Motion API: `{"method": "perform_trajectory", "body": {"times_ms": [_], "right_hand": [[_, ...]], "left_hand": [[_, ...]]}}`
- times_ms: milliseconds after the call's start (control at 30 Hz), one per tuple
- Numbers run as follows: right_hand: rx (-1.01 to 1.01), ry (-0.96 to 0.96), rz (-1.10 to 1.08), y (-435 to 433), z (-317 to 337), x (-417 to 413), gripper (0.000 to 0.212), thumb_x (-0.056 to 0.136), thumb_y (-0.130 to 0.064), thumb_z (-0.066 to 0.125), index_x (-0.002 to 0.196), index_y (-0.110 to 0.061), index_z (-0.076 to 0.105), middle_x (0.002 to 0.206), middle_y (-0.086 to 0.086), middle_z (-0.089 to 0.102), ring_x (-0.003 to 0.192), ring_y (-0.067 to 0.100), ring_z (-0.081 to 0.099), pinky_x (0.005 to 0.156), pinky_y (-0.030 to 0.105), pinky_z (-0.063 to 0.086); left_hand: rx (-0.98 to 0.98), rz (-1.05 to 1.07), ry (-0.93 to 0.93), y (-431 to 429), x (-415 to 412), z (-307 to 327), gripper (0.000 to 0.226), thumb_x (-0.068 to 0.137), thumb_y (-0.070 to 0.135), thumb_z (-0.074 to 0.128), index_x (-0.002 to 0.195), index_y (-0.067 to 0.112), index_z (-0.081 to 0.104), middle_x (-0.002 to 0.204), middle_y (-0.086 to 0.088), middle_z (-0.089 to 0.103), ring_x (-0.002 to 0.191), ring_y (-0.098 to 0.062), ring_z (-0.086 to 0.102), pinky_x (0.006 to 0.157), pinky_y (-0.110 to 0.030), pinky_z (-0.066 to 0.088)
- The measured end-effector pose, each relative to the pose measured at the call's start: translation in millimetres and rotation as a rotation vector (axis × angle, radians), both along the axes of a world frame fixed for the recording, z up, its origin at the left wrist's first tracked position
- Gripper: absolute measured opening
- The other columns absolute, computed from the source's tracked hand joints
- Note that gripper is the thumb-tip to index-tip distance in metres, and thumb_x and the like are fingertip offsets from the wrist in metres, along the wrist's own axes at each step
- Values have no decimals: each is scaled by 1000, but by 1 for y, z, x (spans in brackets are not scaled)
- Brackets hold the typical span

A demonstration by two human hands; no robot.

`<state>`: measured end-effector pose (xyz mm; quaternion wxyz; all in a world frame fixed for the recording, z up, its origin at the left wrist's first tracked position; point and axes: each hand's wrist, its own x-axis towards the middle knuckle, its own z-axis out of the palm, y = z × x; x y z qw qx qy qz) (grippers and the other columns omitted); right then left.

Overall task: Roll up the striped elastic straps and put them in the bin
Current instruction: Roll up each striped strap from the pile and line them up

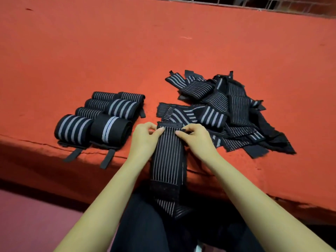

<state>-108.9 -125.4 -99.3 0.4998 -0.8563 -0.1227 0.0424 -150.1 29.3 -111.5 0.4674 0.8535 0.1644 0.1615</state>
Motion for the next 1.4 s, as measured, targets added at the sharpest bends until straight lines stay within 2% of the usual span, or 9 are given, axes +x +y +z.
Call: {"method": "perform_trajectory", "body": {"times_ms": [67,167,333,500,633,767,1000,1233,1400], "right_hand": [[-36,-34,-23,5,-5,5,18,88,-21,66,78,-7,68,79,8,66,70,13,56,65,23,40],[-84,-84,-29,8,-14,11,20,91,-20,62,79,-4,66,83,7,65,78,16,57,68,27,38],[121,-75,24,-3,-20,10,11,93,-20,60,86,-13,64,80,-8,62,76,4,56,73,21,40],[168,-113,22,-35,-7,14,14,93,-13,60,80,-19,59,73,-12,58,67,-3,53,69,25,42],[198,-149,-43,-72,2,20,22,93,-9,59,77,-24,57,71,-11,56,60,-6,50,64,19,40],[297,-44,-79,-94,-19,8,18,92,-6,60,79,-17,59,68,-7,57,55,-4,50,52,15,41],[421,-130,-193,-88,-35,4,14,88,-12,68,80,-23,66,79,-10,67,78,4,60,79,27,48],[470,-121,-183,-86,-34,2,14,88,-16,68,81,-28,66,80,-14,68,79,4,61,75,29,47],[529,-129,-194,-86,-36,1,18,88,-10,67,91,-23,55,80,-5,60,76,8,57,71,26,45]], "left_hand": [[-26,21,6,-1,6,-7,19,91,28,64,78,15,61,78,7,62,73,-2,54,59,-12,35],[-46,20,-65,-4,6,-16,16,92,25,63,80,14,63,81,5,64,73,2,56,64,-9,36],[-179,-30,-212,-8,-1,-8,8,92,17,64,85,18,67,81,15,66,75,13,59,69,-2,39],[-213,-110,-292,-28,19,5,3,87,11,69,88,12,72,105,6,66,95,8,59,80,-3,39],[-338,-166,-282,-65,31,11,3,84,14,73,86,12,74,94,3,71,86,-2,63,82,-19,47],[-322,-171,-288,-89,27,-5,7,82,12,74,78,16,71,80,11,68,77,6,61,78,-11,44],[-398,-147,-229,-87,27,-9,5,83,16,74,79,18,72,77,9,71,76,-1,64,78,-18,49],[-447,-145,-244,-88,28,-10,14,83,12,73,78,21,65,76,11,66,71,4,59,71,-12,46],[-441,-207,-239,-87,29,-12,19,86,9,69,94,23,59,86,0,62,82,-8,60,82,-22,49]]}}
